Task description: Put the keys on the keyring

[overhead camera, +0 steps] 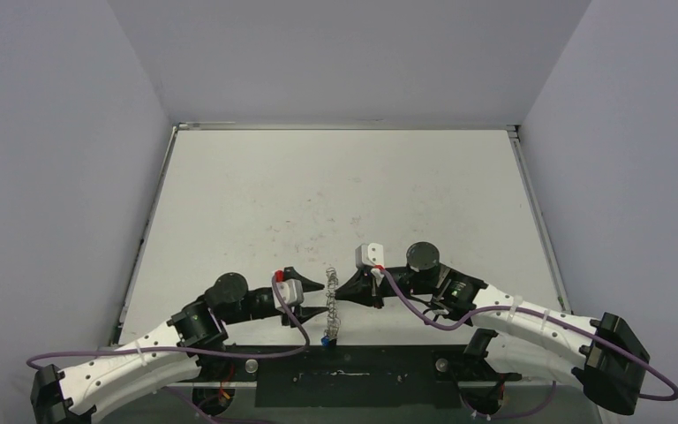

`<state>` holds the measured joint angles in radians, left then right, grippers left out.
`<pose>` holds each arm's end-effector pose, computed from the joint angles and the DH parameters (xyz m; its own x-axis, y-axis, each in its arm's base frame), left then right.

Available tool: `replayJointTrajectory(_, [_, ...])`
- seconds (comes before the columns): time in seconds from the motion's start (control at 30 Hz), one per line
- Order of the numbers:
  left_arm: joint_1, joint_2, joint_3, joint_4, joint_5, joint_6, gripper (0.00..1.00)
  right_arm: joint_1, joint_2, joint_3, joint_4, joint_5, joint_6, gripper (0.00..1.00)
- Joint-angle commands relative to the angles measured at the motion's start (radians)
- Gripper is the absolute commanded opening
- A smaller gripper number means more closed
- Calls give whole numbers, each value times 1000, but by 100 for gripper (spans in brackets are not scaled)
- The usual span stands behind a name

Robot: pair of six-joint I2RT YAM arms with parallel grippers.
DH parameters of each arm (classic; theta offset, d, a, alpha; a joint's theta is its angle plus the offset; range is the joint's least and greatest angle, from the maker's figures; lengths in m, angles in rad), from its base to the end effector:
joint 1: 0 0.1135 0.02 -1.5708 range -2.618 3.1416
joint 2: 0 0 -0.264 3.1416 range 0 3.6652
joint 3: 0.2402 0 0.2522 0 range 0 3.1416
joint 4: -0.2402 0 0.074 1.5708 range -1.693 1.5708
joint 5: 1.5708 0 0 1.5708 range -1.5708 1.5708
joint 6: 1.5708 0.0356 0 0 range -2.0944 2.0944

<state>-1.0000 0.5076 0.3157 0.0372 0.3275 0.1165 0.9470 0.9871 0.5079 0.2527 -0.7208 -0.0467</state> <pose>0.0701 -0.1304 0.2374 0.0299 0.1572 -0.9871 0.9716 0.2274 0.0656 0.1081 0.1904 0.2515 -0.0850 -0.1782 -0.9803 -0.9905 -0.0916 0.1026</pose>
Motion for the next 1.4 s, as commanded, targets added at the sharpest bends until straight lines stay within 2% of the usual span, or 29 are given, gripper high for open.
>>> replayJointTrajectory(0.0, [-4, 8, -21, 212, 27, -30, 45, 9, -28, 7, 112, -8, 15, 0])
replayJointTrajectory(0.23, [-5, 92, -2, 210, 40, -37, 24, 9, -27, 6, 114, 0, 14, 0])
replayJointTrajectory(0.33, [-7, 108, 5, 184, 47, -32, 12, 9, -28, 5, 114, 1, 13, 0])
replayJointTrajectory(0.43, [-6, 103, 5, 159, 40, -28, 9, 9, -31, 5, 114, 4, 13, 0])
replayJointTrajectory(0.7, [-6, 87, -18, 145, 28, -32, 11, 9, -44, 5, 142, 3, 32, 0])
replayJointTrajectory(0.8, [-9, 94, -13, 159, 24, -36, 26, 9, -42, 5, 143, 1, 34, 0])
replayJointTrajectory(0.97, [-10, 71, -10, 206, -35, -63, 41, 9, -43, 3, 138, 0, 34, 0])
replayJointTrajectory(1.07, [-10, 40, -17, 248, -48, -78, 41, 9, -43, 1, 138, 3, 33, 0])
replayJointTrajectory(1.37, [-12, 45, -37, 321, -30, -110, 27, 9, -38, 7, 137, 2, 33, 0])
